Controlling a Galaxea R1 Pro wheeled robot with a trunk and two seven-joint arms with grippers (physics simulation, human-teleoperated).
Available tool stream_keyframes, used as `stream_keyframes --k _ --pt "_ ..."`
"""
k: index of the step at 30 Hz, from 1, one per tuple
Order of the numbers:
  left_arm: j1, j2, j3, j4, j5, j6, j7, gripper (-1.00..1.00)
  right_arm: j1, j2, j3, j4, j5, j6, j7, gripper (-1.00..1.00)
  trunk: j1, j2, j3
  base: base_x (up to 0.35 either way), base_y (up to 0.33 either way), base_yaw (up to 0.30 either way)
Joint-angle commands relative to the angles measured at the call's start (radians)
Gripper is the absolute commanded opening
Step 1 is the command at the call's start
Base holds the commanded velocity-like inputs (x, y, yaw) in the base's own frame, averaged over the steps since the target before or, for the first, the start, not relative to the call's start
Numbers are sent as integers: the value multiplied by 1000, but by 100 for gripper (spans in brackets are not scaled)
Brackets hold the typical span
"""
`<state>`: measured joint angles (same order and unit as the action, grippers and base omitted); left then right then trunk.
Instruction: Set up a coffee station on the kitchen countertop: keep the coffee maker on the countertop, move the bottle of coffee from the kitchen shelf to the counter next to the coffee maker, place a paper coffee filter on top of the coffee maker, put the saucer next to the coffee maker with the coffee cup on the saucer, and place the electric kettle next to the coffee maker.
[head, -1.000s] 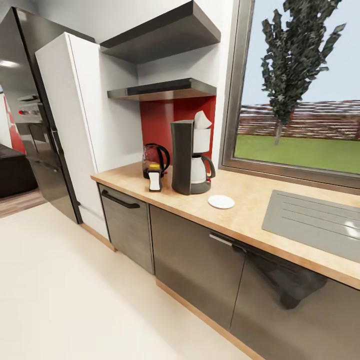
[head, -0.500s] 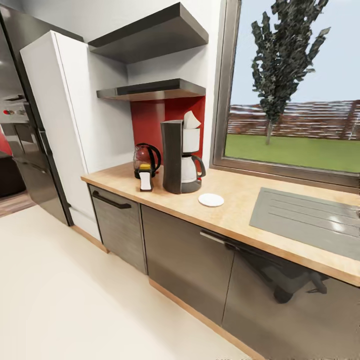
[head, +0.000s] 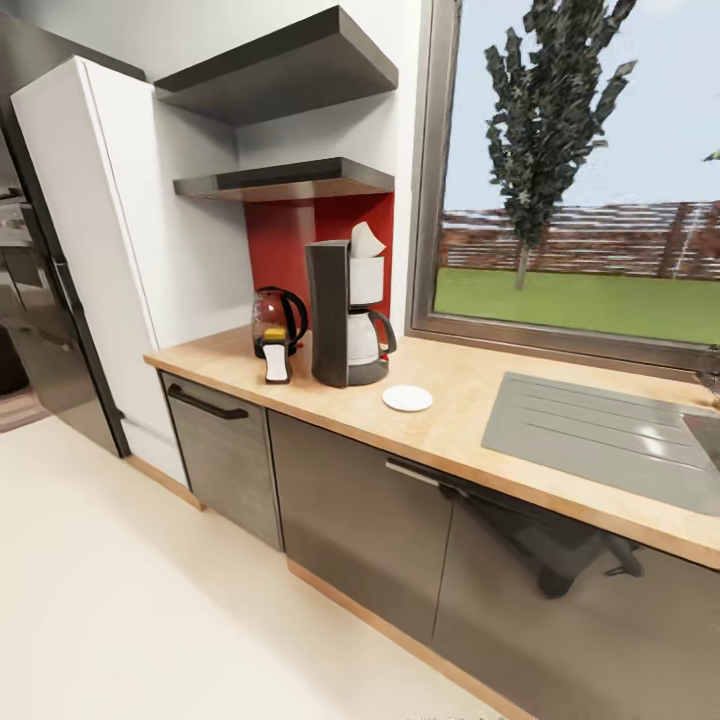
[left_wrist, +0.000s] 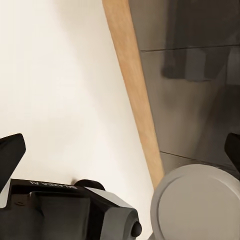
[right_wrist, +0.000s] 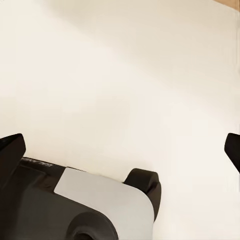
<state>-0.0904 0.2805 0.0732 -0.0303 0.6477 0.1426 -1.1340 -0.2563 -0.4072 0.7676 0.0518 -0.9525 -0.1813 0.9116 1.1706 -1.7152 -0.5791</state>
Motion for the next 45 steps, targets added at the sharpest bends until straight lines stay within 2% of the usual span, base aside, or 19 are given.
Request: stream_keyframes --k 1,22,34,45 --pt "0 0 7 0 -3 10 -4 100 -1 1 9 3 -5 -7 4 100 0 -1 -1 0 0 -267" --pt "0 0 7 0 -3 10 -3 100 -1 2 9 3 -5 -7 3 100 0 -1 -1 0 0 -277" --pt "0 0 5 0 -3 9 -3 100 -1 2 9 3 -5 -7 0 100 0 -1 -1 0 -278 -31" --pt "0 0 7 0 -3 9 -3 100 -2 2 9 3 -5 -7 0 100 0 -1 -1 0 -72 -264"
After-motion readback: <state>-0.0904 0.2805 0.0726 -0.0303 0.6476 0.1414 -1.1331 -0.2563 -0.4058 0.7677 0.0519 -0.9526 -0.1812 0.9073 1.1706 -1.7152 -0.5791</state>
